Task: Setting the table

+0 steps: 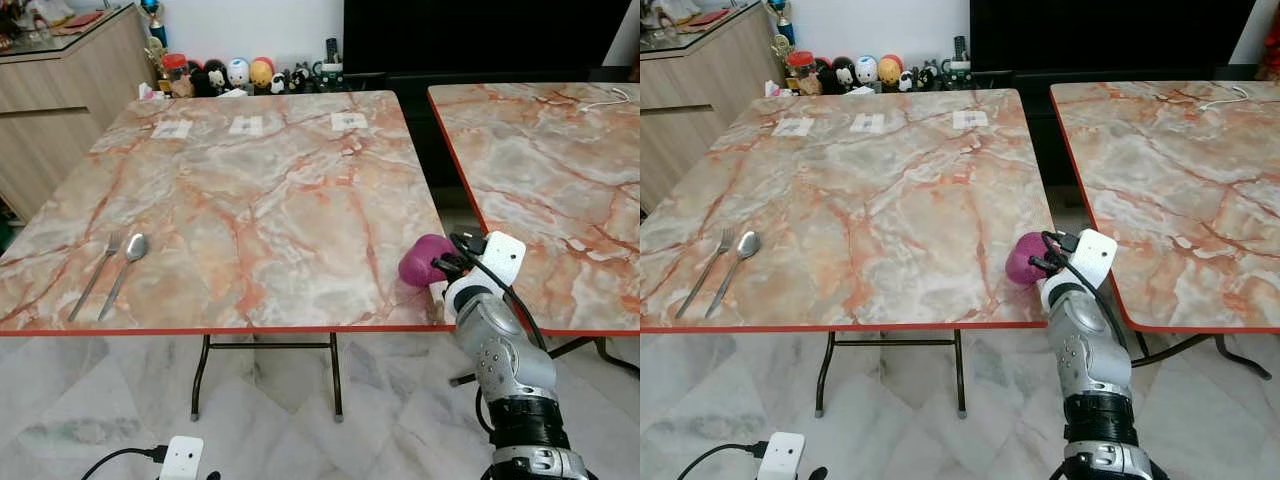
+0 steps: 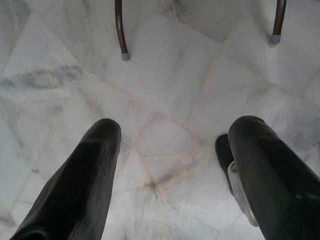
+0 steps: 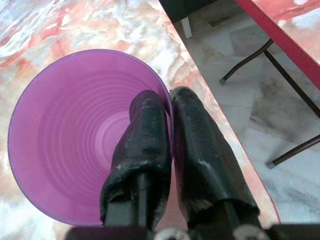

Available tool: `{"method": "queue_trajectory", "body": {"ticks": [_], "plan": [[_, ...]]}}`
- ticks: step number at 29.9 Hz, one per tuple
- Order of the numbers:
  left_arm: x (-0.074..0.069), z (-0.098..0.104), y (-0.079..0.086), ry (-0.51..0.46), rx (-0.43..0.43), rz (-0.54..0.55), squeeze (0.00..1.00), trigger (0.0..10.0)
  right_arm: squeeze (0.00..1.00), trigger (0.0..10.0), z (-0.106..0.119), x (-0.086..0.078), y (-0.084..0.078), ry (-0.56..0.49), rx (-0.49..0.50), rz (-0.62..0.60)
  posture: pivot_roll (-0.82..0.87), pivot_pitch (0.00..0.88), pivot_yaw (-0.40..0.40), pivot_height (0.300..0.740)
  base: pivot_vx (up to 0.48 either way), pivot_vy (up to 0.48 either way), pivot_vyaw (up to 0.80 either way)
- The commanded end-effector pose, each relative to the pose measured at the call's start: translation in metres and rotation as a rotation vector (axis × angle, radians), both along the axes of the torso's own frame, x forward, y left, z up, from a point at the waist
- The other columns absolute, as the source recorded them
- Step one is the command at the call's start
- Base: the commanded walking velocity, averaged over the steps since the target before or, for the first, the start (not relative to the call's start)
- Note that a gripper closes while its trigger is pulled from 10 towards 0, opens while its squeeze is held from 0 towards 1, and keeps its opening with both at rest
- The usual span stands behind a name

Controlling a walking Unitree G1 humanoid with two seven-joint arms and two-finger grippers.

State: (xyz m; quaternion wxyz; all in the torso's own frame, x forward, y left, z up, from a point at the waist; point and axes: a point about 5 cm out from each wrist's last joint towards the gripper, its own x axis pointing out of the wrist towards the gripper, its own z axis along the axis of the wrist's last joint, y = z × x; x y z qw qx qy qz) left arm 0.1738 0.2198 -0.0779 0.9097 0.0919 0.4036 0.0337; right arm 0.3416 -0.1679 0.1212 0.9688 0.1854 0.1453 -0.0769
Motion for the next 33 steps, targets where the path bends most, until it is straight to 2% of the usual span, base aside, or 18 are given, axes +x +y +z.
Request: {"method": "queue_trajectory", "body": {"ticks": [1,6,15,16,17,18,20,33], "plan": [[-0.002,-0.001,0.003,0.015,0.021,-0.018,0.0,10.0,0.0,0.0,-0.002,0.0,0.001,0.015,0.013,-0.006,-0.06,0.029,0.043,0.732,0.0,0.0,0.0],[-0.002,-0.001,0.002,0.015,0.023,-0.019,0.0,10.0,0.0,0.0,0.002,0.001,0.001,-0.02,0.022,-0.018,-0.06,0.028,0.042,0.732,0.0,0.0,0.0],[-0.003,-0.001,0.001,0.015,0.025,-0.015,0.0,10.0,0.0,0.0,0.028,-0.004,0.0,-0.269,0.024,-0.105,-0.07,0.033,0.039,0.732,0.0,0.0,0.0],[-0.003,-0.001,0.001,0.017,0.026,-0.016,0.0,10.0,0.0,5.4,0.034,-0.007,0.001,-0.312,-0.01,-0.11,-0.07,0.035,0.04,0.732,0.0,0.0,0.0],[-0.003,-0.001,0.001,0.017,0.026,-0.016,0.0,10.0,0.0,5.4,0.034,-0.007,0.001,-0.312,-0.01,-0.11,-0.07,0.035,0.04,0.732,0.0,0.0,0.0],[-0.004,-0.002,0.0,0.021,0.032,-0.022,0.0,10.0,0.0,10.0,0.042,-0.012,0.0,-0.383,-0.027,-0.132,-0.07,0.036,0.039,0.732,0.0,0.0,0.0],[-0.003,-0.001,0.0,0.014,0.051,-0.031,0.0,10.0,0.0,10.0,0.044,-0.014,-0.003,-0.407,-0.047,-0.153,-0.08,0.034,0.04,0.732,0.0,0.0,0.0],[-0.001,-0.001,0.0,0.015,0.049,-0.025,0.0,10.0,0.0,10.0,0.054,-0.009,-0.018,-0.467,-0.1,-0.199,-0.08,0.031,0.033,0.732,0.0,-0.453,0.0]]}}
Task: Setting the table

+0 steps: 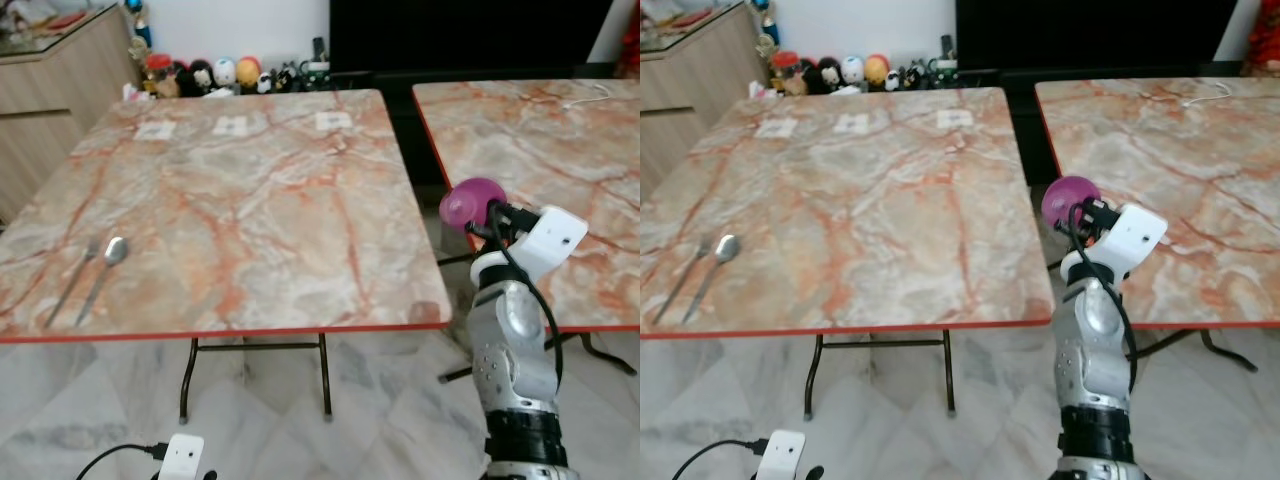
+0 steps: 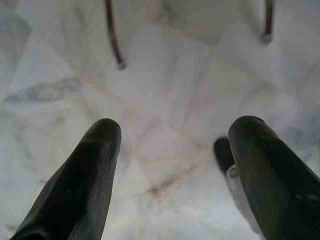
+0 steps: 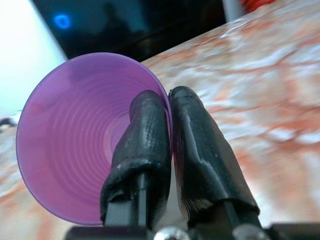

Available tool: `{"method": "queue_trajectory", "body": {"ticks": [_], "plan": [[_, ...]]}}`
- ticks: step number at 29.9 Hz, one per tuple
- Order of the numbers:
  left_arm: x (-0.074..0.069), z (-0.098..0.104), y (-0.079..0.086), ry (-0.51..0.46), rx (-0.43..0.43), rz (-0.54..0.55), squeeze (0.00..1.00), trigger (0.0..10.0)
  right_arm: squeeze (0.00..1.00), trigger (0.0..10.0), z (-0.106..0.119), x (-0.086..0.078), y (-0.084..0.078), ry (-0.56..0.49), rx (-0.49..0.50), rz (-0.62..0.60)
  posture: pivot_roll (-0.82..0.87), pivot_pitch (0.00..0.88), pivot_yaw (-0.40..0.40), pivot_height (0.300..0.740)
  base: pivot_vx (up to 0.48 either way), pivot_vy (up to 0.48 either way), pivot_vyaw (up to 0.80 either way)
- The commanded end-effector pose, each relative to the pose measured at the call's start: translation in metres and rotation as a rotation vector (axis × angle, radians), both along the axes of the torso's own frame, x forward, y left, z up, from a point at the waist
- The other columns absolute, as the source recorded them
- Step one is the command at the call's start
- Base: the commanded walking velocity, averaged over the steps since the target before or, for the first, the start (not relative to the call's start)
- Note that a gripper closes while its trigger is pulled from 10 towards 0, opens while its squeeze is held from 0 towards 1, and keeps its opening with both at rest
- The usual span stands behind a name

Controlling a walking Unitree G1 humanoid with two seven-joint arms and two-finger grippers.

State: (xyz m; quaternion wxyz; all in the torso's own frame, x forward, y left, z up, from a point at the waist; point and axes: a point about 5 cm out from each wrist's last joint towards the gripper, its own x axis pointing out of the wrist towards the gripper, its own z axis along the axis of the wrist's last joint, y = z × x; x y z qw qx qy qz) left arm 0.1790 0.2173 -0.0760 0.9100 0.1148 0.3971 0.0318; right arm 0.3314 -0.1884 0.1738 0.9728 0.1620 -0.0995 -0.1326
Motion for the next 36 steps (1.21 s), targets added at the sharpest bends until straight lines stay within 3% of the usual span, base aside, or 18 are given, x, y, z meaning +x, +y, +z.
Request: {"method": "queue_trajectory", "body": {"ticks": [1,26,36], "plan": [[-0.006,-0.003,0.002,0.027,0.008,-0.001,0.0,10.0,0.0,10.0,0.002,0.001,0.001,-0.013,0.001,-0.009,-0.08,0.032,0.033,0.732,0.0,-0.458,0.0],[-0.008,-0.004,0.002,0.031,0.002,0.005,0.0,10.0,0.0,10.0,0.0,0.002,-0.019,-0.002,-0.014,-0.105,-0.08,0.032,0.034,0.732,0.0,-0.457,0.0],[-0.009,-0.005,0.0,0.039,-0.023,0.009,0.0,10.0,0.0,10.0,-0.005,0.002,-0.017,0.016,0.014,-0.115,-0.08,0.035,0.034,0.732,0.0,-0.062,0.0]]}}
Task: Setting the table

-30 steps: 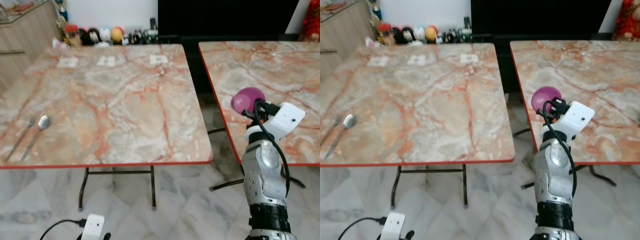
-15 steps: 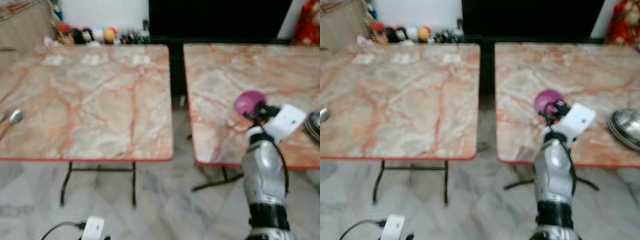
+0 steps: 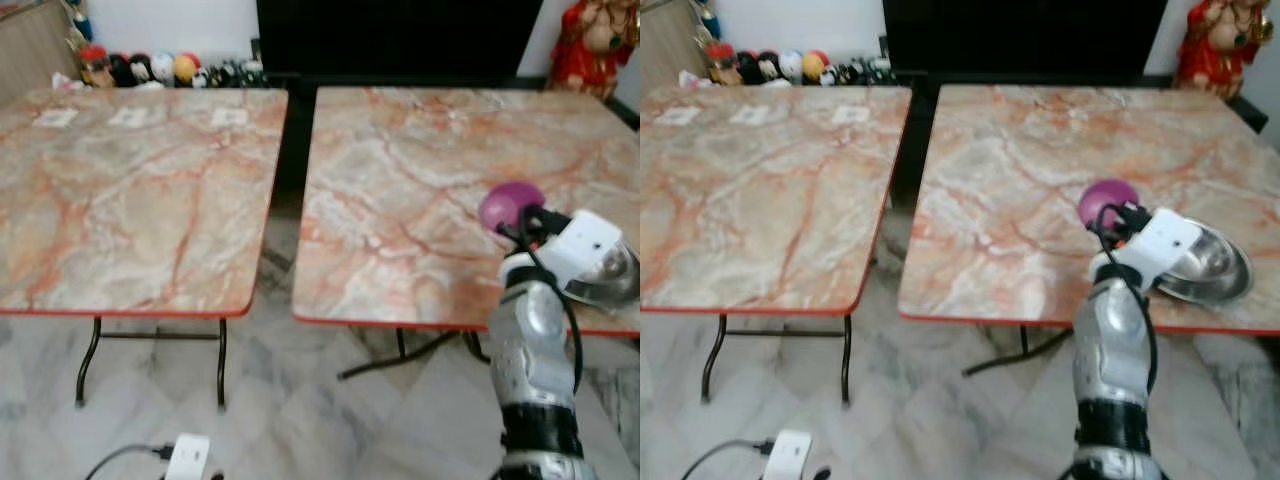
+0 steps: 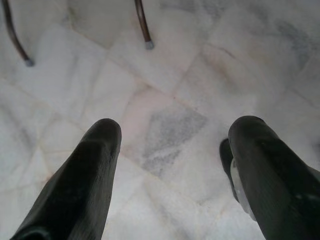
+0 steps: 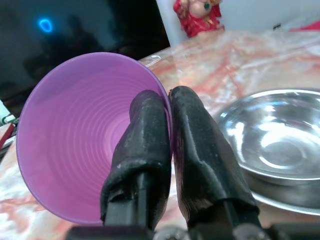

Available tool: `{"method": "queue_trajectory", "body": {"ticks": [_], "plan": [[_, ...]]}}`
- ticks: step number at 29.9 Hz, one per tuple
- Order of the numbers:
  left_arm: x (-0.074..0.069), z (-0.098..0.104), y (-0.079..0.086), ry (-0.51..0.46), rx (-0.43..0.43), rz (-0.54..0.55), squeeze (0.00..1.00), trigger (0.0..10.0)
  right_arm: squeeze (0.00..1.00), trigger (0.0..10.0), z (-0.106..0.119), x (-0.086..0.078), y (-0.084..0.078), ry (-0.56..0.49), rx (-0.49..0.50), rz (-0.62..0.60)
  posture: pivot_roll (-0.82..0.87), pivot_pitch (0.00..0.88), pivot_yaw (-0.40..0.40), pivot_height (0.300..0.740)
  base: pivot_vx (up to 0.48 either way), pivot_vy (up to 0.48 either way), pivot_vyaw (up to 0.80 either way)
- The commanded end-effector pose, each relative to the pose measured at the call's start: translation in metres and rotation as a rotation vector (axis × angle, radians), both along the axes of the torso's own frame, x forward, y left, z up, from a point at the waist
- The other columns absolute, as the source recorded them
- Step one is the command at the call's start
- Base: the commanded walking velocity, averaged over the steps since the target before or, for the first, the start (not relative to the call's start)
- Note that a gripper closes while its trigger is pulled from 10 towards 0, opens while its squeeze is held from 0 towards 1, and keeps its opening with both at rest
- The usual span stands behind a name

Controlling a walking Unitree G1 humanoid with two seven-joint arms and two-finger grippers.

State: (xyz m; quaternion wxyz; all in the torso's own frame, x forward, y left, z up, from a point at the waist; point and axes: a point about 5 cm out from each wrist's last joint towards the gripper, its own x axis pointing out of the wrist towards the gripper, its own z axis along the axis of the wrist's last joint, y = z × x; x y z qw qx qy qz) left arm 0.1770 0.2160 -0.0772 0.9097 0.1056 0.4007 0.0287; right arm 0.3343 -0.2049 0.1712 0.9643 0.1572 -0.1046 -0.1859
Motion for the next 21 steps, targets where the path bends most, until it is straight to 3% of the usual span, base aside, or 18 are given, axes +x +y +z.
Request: {"method": "queue_trajectory", "body": {"ticks": [1,7,21], "plan": [[-0.0076,-0.004,0.0008,0.034,-0.007,0.007,0.0,10.0,0.0,10.0,-0.0029,-0.0007,0.0006,0.011,0.013,-0.004,-0.08,0.035,0.034,0.732,0.0,0.0,0.0],[-0.0082,-0.0042,0.0012,0.036,-0.015,0.013,0.0,10.0,0.0,10.0,-0.0035,-0.0002,0.0023,0.013,0.014,0.001,-0.08,0.035,0.032,0.732,0.0,0.0,0.0],[-0.0103,-0.0055,0.0014,0.047,-0.017,0.019,0.0,10.0,0.0,10.0,-0.003,0.0019,0.0077,0.011,0.023,0.019,-0.08,0.035,0.03,0.732,0.283,0.0,0.0]]}}
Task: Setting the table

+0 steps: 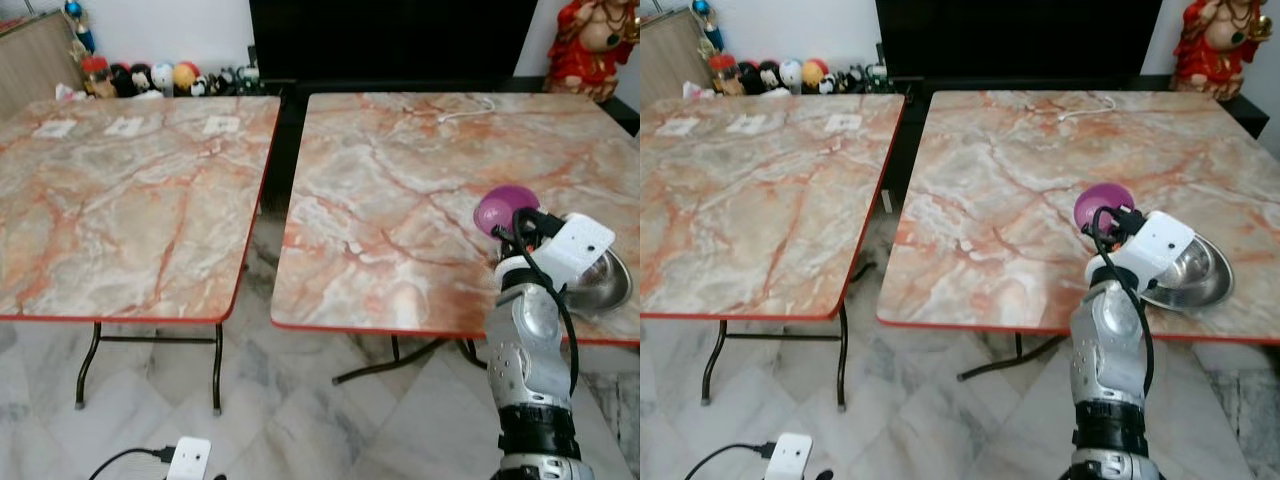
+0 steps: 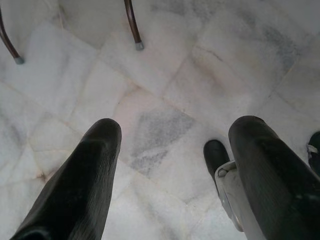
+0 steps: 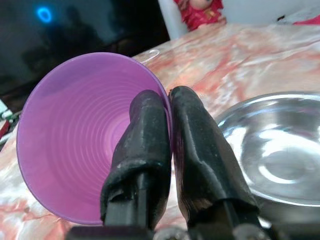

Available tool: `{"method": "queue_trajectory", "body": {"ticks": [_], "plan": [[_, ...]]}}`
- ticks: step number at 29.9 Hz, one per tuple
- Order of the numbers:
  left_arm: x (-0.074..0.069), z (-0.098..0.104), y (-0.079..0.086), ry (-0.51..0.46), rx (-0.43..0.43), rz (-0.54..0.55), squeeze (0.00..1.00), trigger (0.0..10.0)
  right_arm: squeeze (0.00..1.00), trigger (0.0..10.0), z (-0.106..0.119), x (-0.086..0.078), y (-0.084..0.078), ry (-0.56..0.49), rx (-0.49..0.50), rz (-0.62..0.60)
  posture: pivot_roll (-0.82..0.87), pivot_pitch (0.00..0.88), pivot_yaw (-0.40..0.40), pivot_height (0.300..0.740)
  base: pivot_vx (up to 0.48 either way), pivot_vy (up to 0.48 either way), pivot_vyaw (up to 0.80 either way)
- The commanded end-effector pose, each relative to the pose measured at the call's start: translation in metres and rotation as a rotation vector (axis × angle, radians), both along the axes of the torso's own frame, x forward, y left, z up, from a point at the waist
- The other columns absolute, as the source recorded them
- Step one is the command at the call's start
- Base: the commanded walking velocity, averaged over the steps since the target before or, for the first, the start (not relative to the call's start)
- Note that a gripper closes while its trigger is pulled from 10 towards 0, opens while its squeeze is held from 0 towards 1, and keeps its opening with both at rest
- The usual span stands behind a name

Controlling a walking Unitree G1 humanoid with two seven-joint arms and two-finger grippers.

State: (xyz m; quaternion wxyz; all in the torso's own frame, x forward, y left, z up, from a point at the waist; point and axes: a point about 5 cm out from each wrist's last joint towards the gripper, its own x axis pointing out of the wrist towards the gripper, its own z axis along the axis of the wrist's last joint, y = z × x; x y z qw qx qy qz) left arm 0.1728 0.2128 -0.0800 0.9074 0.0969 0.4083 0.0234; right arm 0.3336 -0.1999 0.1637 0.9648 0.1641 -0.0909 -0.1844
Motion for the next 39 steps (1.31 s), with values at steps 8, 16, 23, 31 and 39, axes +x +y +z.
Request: {"method": "queue_trajectory", "body": {"ticks": [8,16,23,31,39], "plan": [[-0.008,-0.004,0.006,0.048,0.013,0.025,0.0,10.0,0.0,10.0,0.005,0.004,0.002,-0.014,0.015,0.008,-0.08,0.036,0.029,0.732,0.227,0.0,0.0],[-0.008,-0.004,0.006,0.046,0.01,0.019,0.0,10.0,0.0,10.0,0.006,0.016,0.005,0.041,0.031,0.036,-0.08,0.035,0.032,0.732,0.0,0.0,0.0],[-0.008,-0.004,0.006,0.048,0.01,0.02,0.0,10.0,0.0,10.0,0.005,0.03,-0.003,0.161,0.054,0.022,-0.08,0.037,0.036,0.732,0.0,0.0,0.0],[-0.009,-0.004,0.006,0.051,0.01,0.022,0.0,10.0,0.0,10.0,0.018,0.048,-0.014,0.274,0.113,0.022,-0.09,0.036,0.036,0.732,0.0,0.0,0.0],[-0.009,-0.004,0.006,0.05,0.006,0.021,0.0,10.0,0.0,10.0,0.01,0.049,-0.02,0.404,0.239,-0.069,-0.09,0.036,0.034,0.732,0.0,0.0,0.0]]}}
